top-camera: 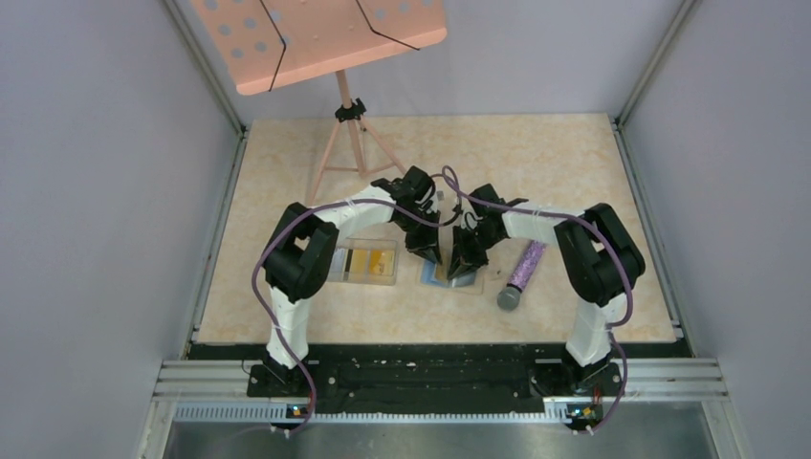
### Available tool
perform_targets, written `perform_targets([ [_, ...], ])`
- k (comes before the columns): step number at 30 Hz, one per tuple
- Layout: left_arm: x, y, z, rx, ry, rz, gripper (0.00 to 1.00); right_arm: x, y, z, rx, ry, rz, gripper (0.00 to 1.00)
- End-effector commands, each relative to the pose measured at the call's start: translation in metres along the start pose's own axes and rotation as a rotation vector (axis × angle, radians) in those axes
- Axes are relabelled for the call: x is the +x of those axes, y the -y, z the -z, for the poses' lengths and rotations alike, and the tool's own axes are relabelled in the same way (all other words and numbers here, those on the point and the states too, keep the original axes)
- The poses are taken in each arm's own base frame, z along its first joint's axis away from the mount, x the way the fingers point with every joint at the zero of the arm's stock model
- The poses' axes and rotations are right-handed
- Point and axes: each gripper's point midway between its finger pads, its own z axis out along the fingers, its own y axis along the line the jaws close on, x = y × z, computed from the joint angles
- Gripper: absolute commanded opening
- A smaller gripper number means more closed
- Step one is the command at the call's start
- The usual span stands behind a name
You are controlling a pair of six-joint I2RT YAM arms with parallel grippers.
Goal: Put the credit cards into the card holder
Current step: Turn over the card slot in the card holder.
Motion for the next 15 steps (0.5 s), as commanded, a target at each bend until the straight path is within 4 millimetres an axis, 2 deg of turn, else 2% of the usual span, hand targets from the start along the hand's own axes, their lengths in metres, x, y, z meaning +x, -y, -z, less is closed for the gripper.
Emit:
perform_targets([
  [1, -0.007, 0.003, 0.009, -0.029, 0.009, -0.043, 0.00, -0.017, -0.006, 0.007, 0.002, 0.047, 0.042, 0.06],
  [5, -0.005, -0.007, 0.023, -0.124, 0.019, -0.046, 0.00, -0.030, -0.021, 0.028, -0.034, 0.119, 0.056, 0.10],
  [8, -0.003, -0.004, 0.027, -0.118, 0.019, -0.036, 0.00, -0.039, -0.026, 0.045, -0.062, 0.178, 0.042, 0.11],
  [9, -0.002, -0.002, 0.026, -0.101, 0.014, -0.030, 0.03, -0.041, -0.026, 0.051, -0.069, 0.196, 0.037, 0.12],
  [12, -0.003, 0.012, 0.021, -0.019, 0.009, -0.013, 0.22, -0.046, -0.026, 0.064, -0.080, 0.239, 0.020, 0.12],
  [15, -0.004, 0.025, 0.016, 0.057, 0.003, 0.002, 0.32, -0.049, -0.023, 0.074, -0.082, 0.270, 0.008, 0.13],
])
